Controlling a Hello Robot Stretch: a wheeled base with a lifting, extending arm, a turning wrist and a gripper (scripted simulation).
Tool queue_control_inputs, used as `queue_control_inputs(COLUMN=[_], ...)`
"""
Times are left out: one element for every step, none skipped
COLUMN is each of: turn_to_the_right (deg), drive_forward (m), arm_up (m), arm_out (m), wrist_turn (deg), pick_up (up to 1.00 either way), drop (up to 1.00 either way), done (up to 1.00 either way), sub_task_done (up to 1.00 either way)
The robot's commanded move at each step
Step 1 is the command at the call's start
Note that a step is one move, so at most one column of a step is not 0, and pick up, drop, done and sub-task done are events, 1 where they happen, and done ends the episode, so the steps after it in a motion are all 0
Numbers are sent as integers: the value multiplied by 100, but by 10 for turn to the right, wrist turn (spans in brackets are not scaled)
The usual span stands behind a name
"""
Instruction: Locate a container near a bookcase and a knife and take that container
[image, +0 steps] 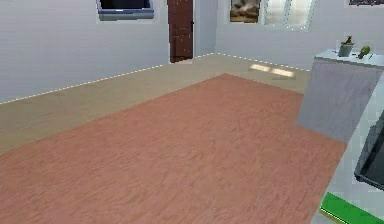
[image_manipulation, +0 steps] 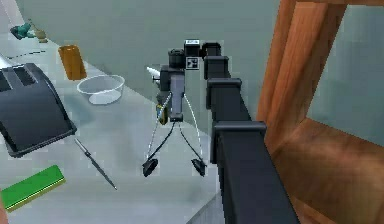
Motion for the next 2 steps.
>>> queue_control_inputs(turn_to_the_right=[0,0], drive_forward=[0,0], arm_up=[0,0], arm_out=[0,0], wrist_turn=[450,450], pick_up=[0,0], drop=[0,0], done=[0,0], sub_task_done=[0,0])
